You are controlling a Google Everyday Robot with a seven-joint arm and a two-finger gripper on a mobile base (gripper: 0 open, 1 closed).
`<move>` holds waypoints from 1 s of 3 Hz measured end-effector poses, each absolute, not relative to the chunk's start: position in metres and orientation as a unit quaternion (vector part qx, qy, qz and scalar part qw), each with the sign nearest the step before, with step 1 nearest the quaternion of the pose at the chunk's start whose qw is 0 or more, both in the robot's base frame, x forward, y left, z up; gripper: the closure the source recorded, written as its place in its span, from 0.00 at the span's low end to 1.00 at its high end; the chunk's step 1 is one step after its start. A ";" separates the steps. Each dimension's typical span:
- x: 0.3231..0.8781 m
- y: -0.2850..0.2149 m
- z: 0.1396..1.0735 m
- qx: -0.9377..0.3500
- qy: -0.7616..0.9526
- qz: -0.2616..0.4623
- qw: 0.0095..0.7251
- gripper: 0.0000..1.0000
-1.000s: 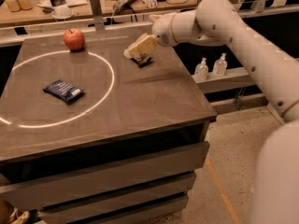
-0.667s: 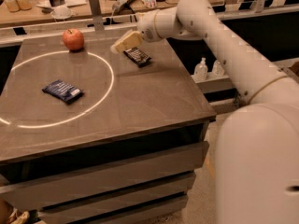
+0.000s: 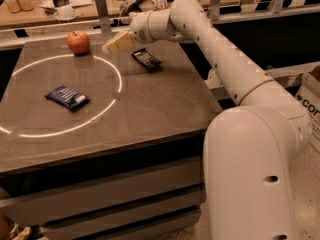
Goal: Pick apple
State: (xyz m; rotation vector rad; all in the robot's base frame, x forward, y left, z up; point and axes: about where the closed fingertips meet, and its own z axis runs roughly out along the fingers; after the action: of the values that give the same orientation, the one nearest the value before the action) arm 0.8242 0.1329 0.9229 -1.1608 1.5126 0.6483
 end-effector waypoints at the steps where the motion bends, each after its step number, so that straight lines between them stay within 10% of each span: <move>1: 0.822 0.135 0.924 -0.481 0.637 0.271 0.538 0.00; 3: 0.843 0.171 0.913 -0.415 0.622 0.293 0.596 0.00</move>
Offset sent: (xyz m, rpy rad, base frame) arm 0.0150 0.0298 0.0016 0.2479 -0.0457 -0.1538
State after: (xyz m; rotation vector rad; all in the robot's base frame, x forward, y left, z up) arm 0.8428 0.1710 0.9132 -0.9627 1.4453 0.6815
